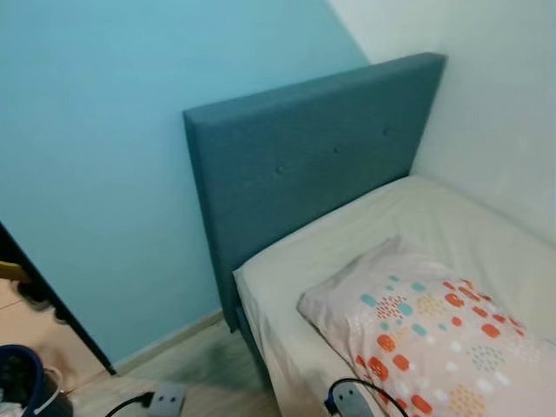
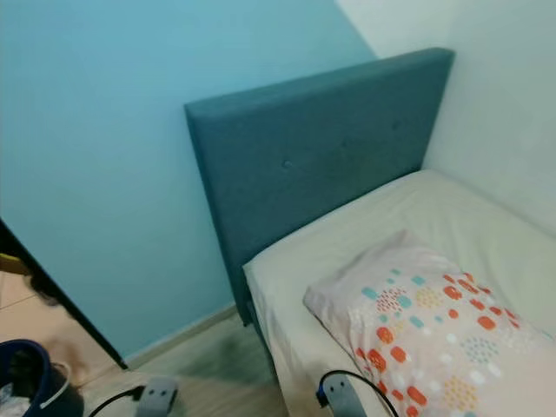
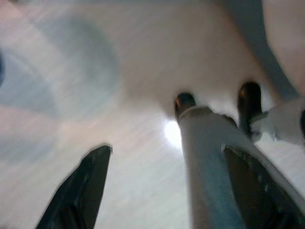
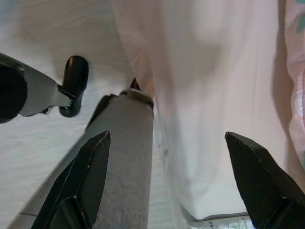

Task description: Clean up the room

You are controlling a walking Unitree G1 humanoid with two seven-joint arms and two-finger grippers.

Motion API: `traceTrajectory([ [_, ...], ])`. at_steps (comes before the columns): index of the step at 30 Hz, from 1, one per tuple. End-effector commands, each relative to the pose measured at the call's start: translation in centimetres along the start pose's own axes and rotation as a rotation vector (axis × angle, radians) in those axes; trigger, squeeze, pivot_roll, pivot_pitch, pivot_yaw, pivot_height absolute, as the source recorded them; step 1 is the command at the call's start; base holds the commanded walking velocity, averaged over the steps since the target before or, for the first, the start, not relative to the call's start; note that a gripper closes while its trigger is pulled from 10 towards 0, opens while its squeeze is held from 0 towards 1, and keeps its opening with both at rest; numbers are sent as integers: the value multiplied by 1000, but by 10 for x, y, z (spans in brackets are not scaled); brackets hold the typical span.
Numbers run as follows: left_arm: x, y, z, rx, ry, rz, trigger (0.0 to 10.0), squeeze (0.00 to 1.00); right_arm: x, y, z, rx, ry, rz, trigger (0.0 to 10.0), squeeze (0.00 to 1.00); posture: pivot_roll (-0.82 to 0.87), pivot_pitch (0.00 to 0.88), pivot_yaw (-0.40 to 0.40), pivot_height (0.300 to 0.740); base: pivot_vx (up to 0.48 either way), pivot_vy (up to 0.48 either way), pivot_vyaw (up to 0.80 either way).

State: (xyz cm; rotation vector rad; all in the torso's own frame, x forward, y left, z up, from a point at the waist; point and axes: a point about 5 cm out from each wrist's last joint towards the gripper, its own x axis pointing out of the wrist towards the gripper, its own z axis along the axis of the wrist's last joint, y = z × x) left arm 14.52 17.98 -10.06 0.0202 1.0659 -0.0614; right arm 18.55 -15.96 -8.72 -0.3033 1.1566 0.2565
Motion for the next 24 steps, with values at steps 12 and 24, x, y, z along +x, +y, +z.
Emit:
traceTrajectory([
  [12, 0, -2, 0, 21, 1, -12, 10000, 0, 0, 1, -11, 18, 40, -22, 10000, 0, -63, 48, -9, 740, 0, 396, -788],
  [24, 0, -4, 3, 58, -11, -56, 10000, 0, 0, 0, -9, 30, 30, -42, 10000, 0, -63, 43, -7, 740, 100, -124, -131],
])
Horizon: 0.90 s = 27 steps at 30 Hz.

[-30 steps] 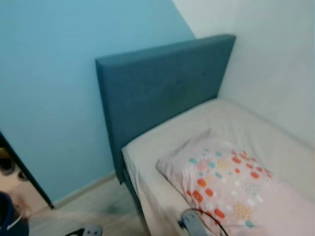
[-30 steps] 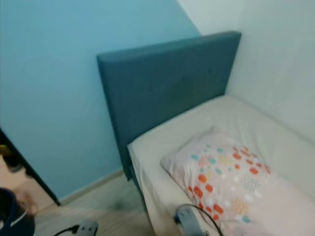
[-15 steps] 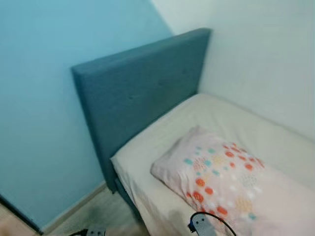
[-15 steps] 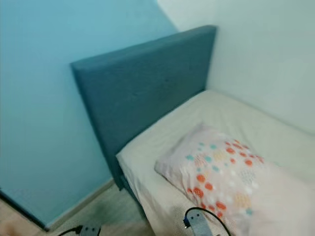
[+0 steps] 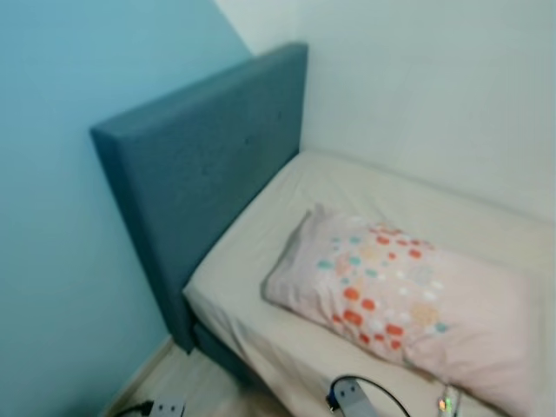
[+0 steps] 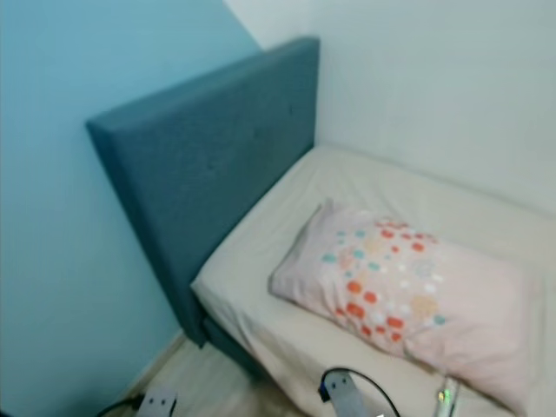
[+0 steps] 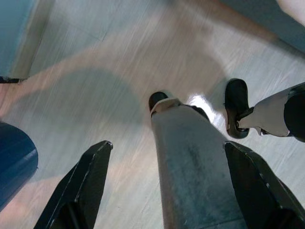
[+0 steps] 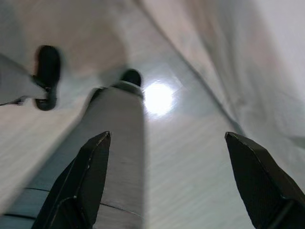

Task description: Clean up the room

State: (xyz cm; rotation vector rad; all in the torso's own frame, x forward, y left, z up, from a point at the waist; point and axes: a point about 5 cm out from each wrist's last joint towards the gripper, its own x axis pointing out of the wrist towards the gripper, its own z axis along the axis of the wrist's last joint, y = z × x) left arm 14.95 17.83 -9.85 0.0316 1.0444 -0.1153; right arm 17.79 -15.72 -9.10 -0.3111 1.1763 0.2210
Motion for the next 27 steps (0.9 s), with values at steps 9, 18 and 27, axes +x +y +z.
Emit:
traceTrajectory([
  [9, 0, -3, -1, -8, 6, -11, 10000, 0, 0, -6, -2, 9, 16, -18, 10000, 0, -60, 40, -11, 740, 242, -282, -340],
  [18, 0, -2, 0, -7, -1, 5, 10000, 0, 0, -7, -2, 12, 14, -32, 10000, 0, -59, 38, -13, 740, 0, 0, -721],
  [27, 0, -1, 0, -8, -6, 17, 10000, 0, 0, -7, -2, 15, 11, -37, 10000, 0, -60, 40, -12, 740, 0, 0, -546],
])
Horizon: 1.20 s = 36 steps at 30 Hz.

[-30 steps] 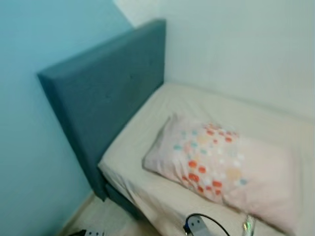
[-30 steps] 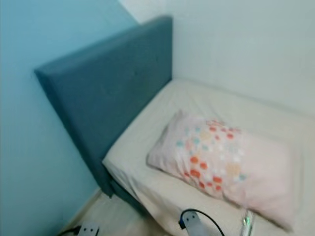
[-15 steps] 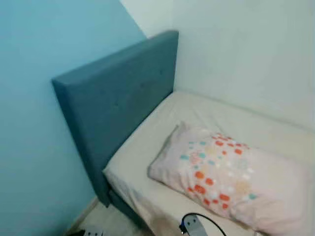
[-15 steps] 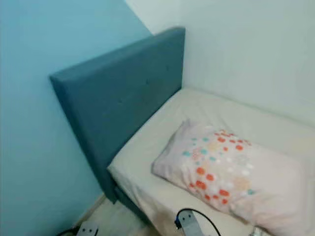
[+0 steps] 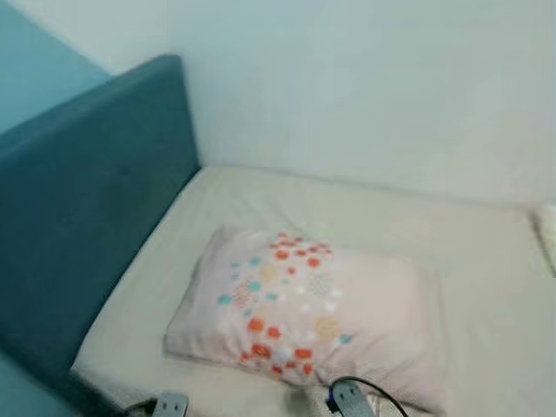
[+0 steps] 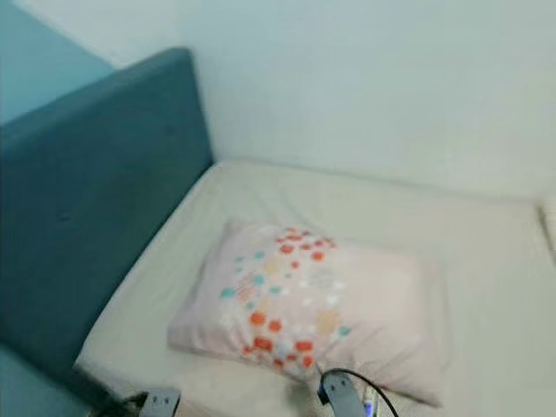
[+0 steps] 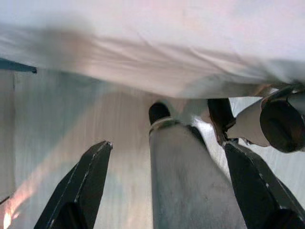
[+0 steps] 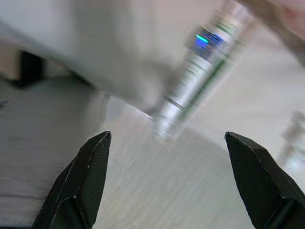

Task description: Clean up the room

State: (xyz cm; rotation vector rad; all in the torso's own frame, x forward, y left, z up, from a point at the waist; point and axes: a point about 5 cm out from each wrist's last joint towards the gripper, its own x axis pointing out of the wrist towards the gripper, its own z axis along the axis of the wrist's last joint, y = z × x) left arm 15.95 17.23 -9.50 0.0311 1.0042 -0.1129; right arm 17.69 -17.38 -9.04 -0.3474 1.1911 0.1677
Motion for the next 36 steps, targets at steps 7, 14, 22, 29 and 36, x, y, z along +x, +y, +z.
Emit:
traceTrajectory([
  [7, -3, 5, -11, -5, 33, 21, 10000, 0, 0, 9, 4, 16, -12, 24, 10000, 0, -60, 44, -11, 740, 0, 0, 0],
  [14, -3, 5, -12, -46, 27, 37, 10000, 0, 0, 10, 4, 21, -11, 32, 10000, 0, -58, 40, -12, 740, 0, 0, 0],
  [22, -4, 6, -16, -105, 38, 72, 10000, 0, 0, 10, 3, 8, -7, 36, 10000, 0, -56, 34, -14, 740, 0, 88, -57],
  [29, -4, 7, -16, -92, 42, 73, 10000, 0, 0, 11, 3, 9, -10, 37, 10000, 0, -58, 34, -11, 740, 0, 472, 0],
  [36, -4, 6, -15, -92, 36, 70, 10000, 0, 0, 10, 3, 12, -11, 36, 10000, 0, -58, 41, -10, 740, 0, 93, 0],
])
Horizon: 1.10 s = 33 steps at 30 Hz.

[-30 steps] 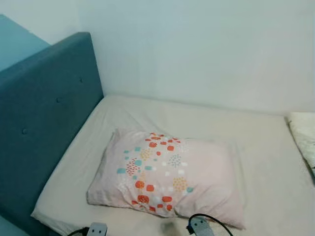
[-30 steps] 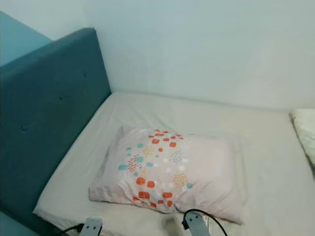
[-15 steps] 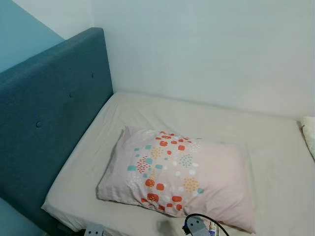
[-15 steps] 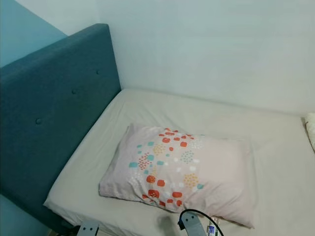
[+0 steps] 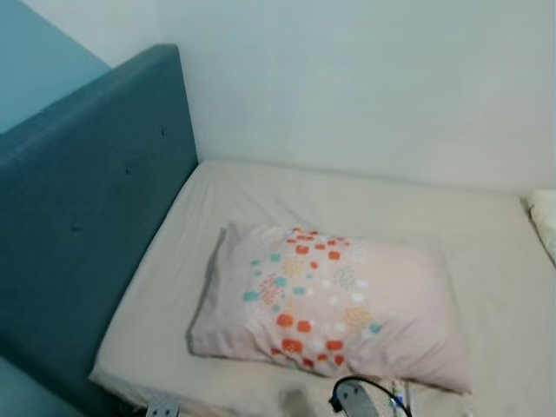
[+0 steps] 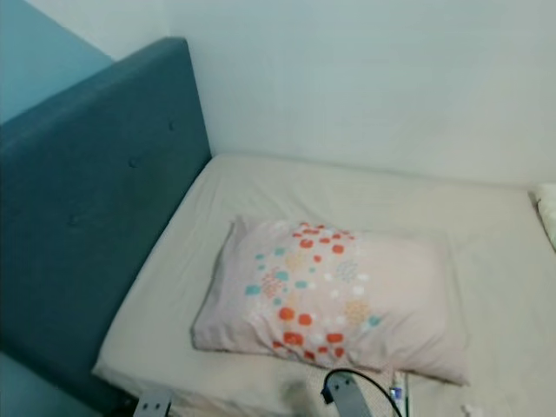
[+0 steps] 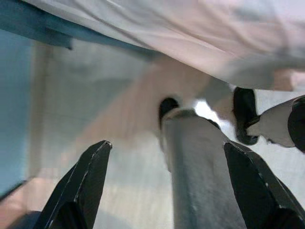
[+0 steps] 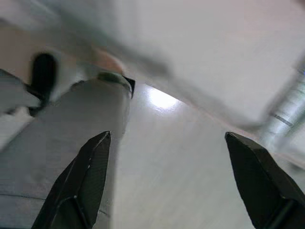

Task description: Clean up the room

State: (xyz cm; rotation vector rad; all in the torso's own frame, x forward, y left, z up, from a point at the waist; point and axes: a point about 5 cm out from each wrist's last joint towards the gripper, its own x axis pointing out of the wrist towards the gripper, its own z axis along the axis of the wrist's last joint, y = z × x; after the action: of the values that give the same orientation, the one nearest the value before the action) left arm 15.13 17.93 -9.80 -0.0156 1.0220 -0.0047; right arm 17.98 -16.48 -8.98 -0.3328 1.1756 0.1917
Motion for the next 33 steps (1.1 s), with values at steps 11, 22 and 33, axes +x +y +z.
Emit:
traceTrajectory([
  [11, -1, 0, -6, 3, 22, -2, 10000, 0, 0, 3, -3, 13, 14, 14, 10000, 0, -59, 44, -9, 740, 0, 0, -139],
  [22, -1, 1, -6, 4, 24, -1, 10000, 0, 0, 2, -2, 16, 4, 10, 10000, 0, -59, 43, -10, 740, 0, 0, -347],
  [33, -1, 0, -6, -62, 4, 1, 10000, 0, 0, 3, -3, 14, 22, 19, 10000, 0, -60, 42, -10, 740, 0, 0, -208],
])
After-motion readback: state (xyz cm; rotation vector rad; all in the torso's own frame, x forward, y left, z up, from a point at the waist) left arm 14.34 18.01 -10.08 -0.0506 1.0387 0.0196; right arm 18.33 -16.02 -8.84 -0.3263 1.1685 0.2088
